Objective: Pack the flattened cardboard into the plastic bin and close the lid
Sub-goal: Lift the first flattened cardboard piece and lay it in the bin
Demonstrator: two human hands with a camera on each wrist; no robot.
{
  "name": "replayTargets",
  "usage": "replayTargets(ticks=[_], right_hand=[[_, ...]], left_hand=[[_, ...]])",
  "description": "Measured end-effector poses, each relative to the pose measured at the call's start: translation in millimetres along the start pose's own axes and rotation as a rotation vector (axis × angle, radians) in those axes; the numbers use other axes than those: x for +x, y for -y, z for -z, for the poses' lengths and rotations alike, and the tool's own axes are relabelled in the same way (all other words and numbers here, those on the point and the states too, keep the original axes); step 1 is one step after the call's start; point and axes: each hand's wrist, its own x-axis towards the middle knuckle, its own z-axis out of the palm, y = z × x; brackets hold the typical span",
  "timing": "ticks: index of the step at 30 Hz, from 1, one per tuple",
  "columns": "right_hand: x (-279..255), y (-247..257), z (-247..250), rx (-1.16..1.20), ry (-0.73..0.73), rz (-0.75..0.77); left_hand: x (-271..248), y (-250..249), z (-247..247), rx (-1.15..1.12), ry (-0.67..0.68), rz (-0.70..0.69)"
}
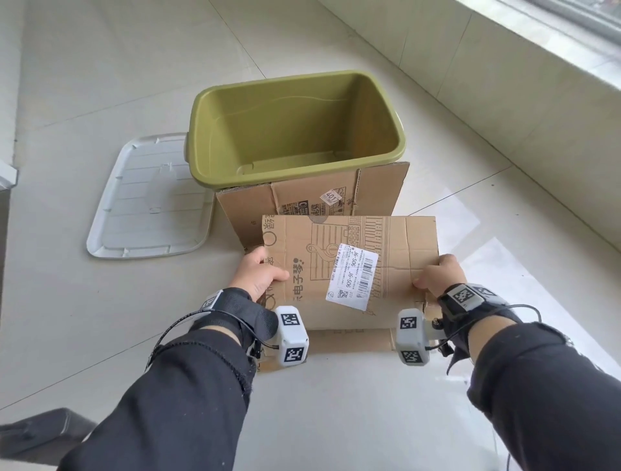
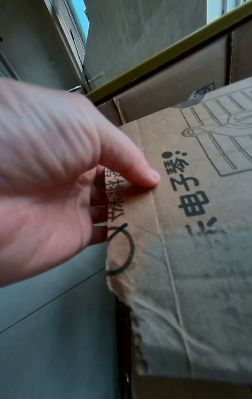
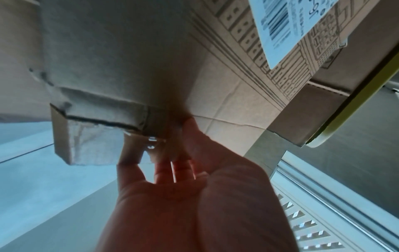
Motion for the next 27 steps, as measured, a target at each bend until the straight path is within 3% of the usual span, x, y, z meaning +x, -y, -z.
replayTargets(ticks=[7, 14, 19, 21, 27], right_hand=[[1, 2, 13, 0.167, -0.019, 0.051], [-7, 28, 37, 0.465, -0.039, 0.142], [-16, 51, 47, 0.575, -0.108, 0.163], [-21, 59, 44, 0.508, -0.168, 0.236], [-51, 113, 35, 0.043, -0.362, 0.665]], left_hand=[[-6, -12, -2, -0.171, 0.025, -0.083], [-20, -67, -8, -0.281, 0.060, -0.241], [-27, -109, 13, -0.468, -0.096, -0.255], [-27, -120, 26, -0.474, -0.127, -0.300], [-26, -163, 56, -0.588, -0.202, -0.366]])
